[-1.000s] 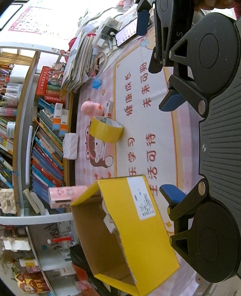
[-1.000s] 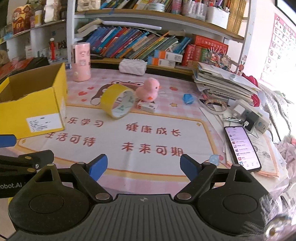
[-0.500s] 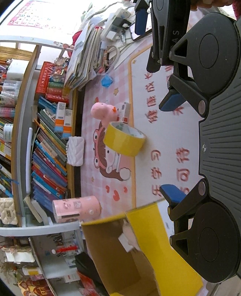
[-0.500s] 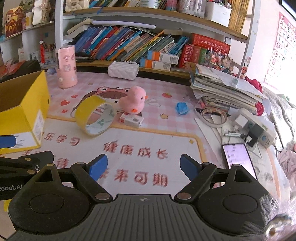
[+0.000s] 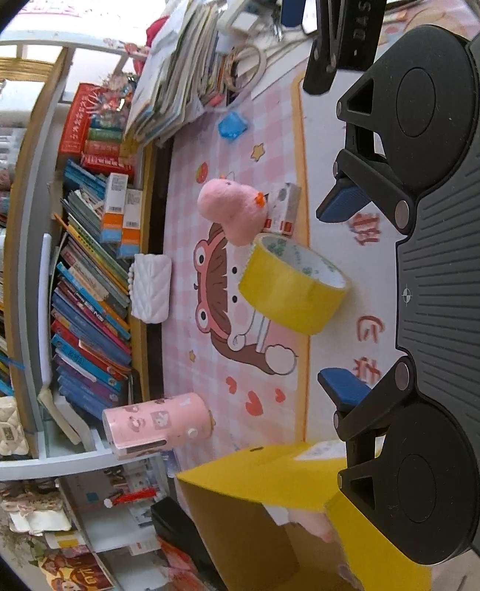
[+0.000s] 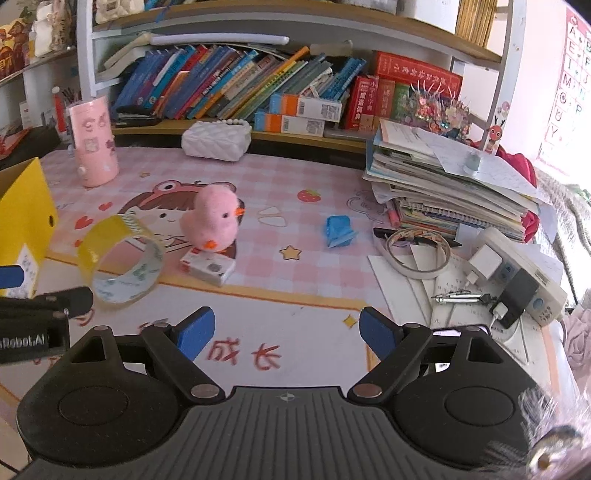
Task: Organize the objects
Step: 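Grasp the yellow tape roll with the left tool while the right tool grasps the blue item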
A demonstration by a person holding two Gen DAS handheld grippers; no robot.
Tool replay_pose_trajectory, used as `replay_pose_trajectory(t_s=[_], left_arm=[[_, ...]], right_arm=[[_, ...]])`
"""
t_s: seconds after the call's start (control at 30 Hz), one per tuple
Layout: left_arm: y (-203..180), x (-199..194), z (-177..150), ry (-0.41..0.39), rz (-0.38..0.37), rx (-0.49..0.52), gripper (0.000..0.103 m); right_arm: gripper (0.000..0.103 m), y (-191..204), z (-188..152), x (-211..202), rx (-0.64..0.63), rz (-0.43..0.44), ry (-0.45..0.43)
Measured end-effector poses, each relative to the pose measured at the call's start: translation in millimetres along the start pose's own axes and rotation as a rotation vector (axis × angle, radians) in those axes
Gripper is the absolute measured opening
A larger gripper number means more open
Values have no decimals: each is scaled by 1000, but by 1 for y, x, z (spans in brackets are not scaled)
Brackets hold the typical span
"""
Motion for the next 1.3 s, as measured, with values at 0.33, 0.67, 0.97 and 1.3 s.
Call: replay_pose_trajectory(t_s=[0.33,0.67,0.97,1.3], left_arm=[[0,44,18,49,118,29,86],[-1,71,22,88,138,85,86],[-6,71,12,149,69,71,58],[3,67,4,173,53,7,37]], right_arm=[[85,-39,28,49,55,28,-3],[81,-51,66,122,2,42,-34],[75,-58,80,181,-17,15,16],[32,-62,76,196,63,52,68]])
Point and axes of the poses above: each gripper's, at about its wrist camera, not at the fingertips, and x roughly the way its jaws point, y to its left, z to its top, the point moved 6 cm from there along x, roughly the way its jaws point, and after that the axes turned 6 degrees about x, right-handed, at the moved point
